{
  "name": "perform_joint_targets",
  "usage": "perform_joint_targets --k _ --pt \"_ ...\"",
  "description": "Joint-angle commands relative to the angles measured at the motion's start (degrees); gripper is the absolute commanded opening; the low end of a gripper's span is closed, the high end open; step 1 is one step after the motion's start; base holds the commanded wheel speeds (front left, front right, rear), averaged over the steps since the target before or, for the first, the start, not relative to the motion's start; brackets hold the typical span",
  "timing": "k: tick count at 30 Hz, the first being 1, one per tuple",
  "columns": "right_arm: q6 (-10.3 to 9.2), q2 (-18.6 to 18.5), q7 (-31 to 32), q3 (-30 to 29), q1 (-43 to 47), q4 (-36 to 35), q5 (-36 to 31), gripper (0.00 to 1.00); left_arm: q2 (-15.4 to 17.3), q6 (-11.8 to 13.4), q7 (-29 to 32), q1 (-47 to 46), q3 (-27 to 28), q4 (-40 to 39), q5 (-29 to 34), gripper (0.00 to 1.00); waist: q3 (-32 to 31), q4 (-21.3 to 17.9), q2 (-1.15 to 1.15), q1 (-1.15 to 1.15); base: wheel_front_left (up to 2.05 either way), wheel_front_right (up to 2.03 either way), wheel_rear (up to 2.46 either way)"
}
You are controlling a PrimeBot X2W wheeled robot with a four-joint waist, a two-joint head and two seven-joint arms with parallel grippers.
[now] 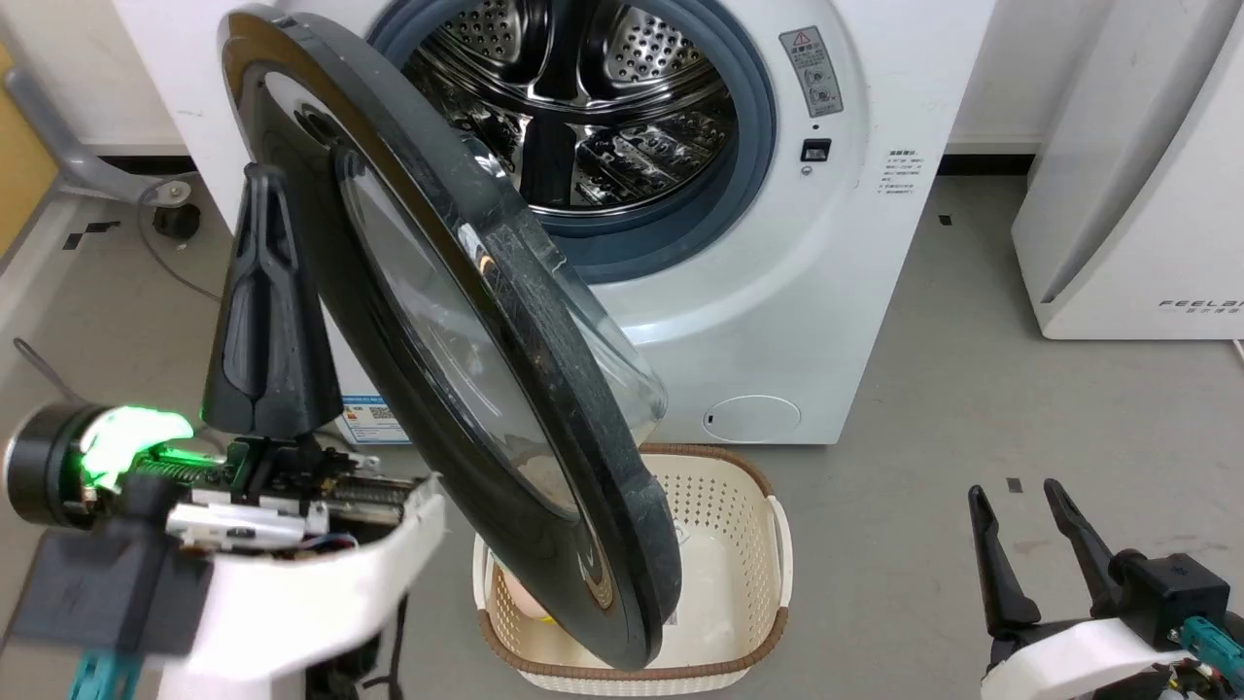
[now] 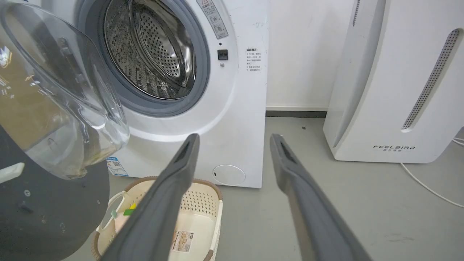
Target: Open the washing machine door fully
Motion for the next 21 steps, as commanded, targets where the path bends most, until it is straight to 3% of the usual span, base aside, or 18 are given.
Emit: perform_joint_targets --k 1,8,14,21 --pt "0.05 0.25 -0.19 -0.13 0.30 -0.06 0.25 1.00 0.09 0.28 -0.04 -0.98 -0.98 -2.18 0.00 0.00 0.05 -0.14 0.00 0.00 0.00 0.00 0.00" --pt "0.05 0.25 -0.28 -0.08 0.26 0.04 0.63 1.00 0.08 -3.18 4.24 -0.68 -11.74 -9.05 -0.38 0.00 0.58 -0.51 0.00 0.00 0.00 0.00 0.00" --pt "0.05 0.25 -0.39 -0.24 0.33 0.45 0.80 1.00 1.25 -6.24 9.20 2.35 -24.69 -6.32 -1.16 0.00 0.81 -0.19 0.00 0.00 0.00 0.00 0.00" --pt "0.05 0.25 -0.27 -0.12 0.41 1.05 0.93 1.00 5.20 -7.29 14.83 5.69 -36.03 0.44 -4.05 0.00 1.49 0.18 0.00 0.00 0.00 0.00 0.00"
